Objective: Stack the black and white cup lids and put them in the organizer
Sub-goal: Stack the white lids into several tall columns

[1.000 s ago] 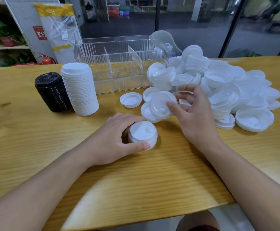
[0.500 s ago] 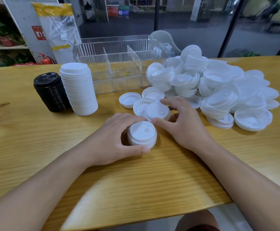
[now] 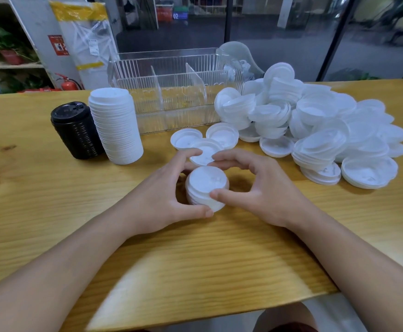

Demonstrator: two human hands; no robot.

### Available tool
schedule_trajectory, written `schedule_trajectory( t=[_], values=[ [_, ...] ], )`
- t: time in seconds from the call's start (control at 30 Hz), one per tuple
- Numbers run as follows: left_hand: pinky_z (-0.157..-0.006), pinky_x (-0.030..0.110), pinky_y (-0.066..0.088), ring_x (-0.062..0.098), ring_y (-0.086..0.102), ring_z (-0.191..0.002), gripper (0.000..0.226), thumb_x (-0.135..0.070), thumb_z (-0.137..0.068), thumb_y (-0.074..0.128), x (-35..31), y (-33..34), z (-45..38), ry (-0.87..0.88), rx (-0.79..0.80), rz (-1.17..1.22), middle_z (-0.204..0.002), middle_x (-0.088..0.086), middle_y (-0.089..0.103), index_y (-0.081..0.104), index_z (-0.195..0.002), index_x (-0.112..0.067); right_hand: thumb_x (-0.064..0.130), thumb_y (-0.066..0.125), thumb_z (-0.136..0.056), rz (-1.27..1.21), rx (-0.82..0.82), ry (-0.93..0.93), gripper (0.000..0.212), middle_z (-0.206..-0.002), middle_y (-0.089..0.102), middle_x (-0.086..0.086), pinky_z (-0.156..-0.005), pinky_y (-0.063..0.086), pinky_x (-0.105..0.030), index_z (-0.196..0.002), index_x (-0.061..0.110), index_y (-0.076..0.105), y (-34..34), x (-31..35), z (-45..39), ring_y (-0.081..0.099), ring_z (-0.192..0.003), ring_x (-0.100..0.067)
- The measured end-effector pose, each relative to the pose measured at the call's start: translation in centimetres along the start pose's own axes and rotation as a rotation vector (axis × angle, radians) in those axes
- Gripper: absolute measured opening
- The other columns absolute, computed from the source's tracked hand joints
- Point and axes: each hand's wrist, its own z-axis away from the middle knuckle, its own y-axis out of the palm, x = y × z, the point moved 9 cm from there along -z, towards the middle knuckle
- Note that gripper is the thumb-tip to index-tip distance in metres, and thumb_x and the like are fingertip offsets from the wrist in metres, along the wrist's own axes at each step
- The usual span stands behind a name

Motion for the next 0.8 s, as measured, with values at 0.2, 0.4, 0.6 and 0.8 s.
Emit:
schedule_trajectory(
  t=[0.2, 0.4, 0.6, 0.8],
  values=[
    [-0.113, 0.016, 0.039, -0.012, 0.050, -0.136, 0.105, -0.055, -0.074, 0.099, -0.2, 0.0, 0.0, 0.003, 0.007, -0.010, -0.142, -0.038, 0.058, 0.037, -0.158, -0.052, 0.042, 0.094, -0.082, 0.053, 0.037, -0.029, 0.062, -0.126, 0.073, 0.029, -0.118, 0.044, -0.044, -0.137, 0.038, 0.066, 0.3, 0.0, -0.1, 0.061, -0.134, -0.003],
    [-0.116, 0.027, 0.044, -0.004, 0.050, -0.138, 0.084, -0.059, -0.075, 0.097, -0.5, -0.1, 0.1, 0.040, 0.010, -0.068, -0.141, -0.037, 0.057, 0.054, -0.146, -0.053, 0.039, 0.096, -0.081, 0.034, 0.050, -0.007, 0.062, -0.129, 0.073, 0.029, -0.121, 0.040, -0.035, -0.136, 0.035, 0.068, 0.2, -0.3, -0.1, 0.061, -0.130, 0.009],
    [-0.118, 0.033, 0.042, 0.000, 0.045, -0.143, 0.082, -0.072, -0.079, 0.086, -0.5, 0.0, -0.1, 0.065, 0.011, -0.079, -0.144, -0.033, 0.055, 0.055, -0.151, -0.047, 0.045, 0.082, -0.095, 0.064, -0.061, -0.059, 0.040, -0.125, 0.073, 0.021, -0.108, 0.039, -0.022, -0.133, 0.039, 0.073, -1.0, -0.4, -0.4, 0.061, -0.129, -0.007],
    [-0.114, 0.030, 0.042, -0.001, 0.044, -0.139, 0.070, -0.070, -0.085, 0.082, 0.0, -0.1, -0.2, 0.041, 0.010, -0.108, -0.140, -0.031, 0.056, 0.056, -0.147, -0.049, 0.031, 0.081, -0.096, 0.439, -0.106, -0.107, 0.038, -0.131, 0.059, 0.013, -0.113, 0.039, -0.037, -0.134, 0.031, 0.075, -0.8, -2.9, -3.0, 0.050, -0.123, -0.010]
  ],
)
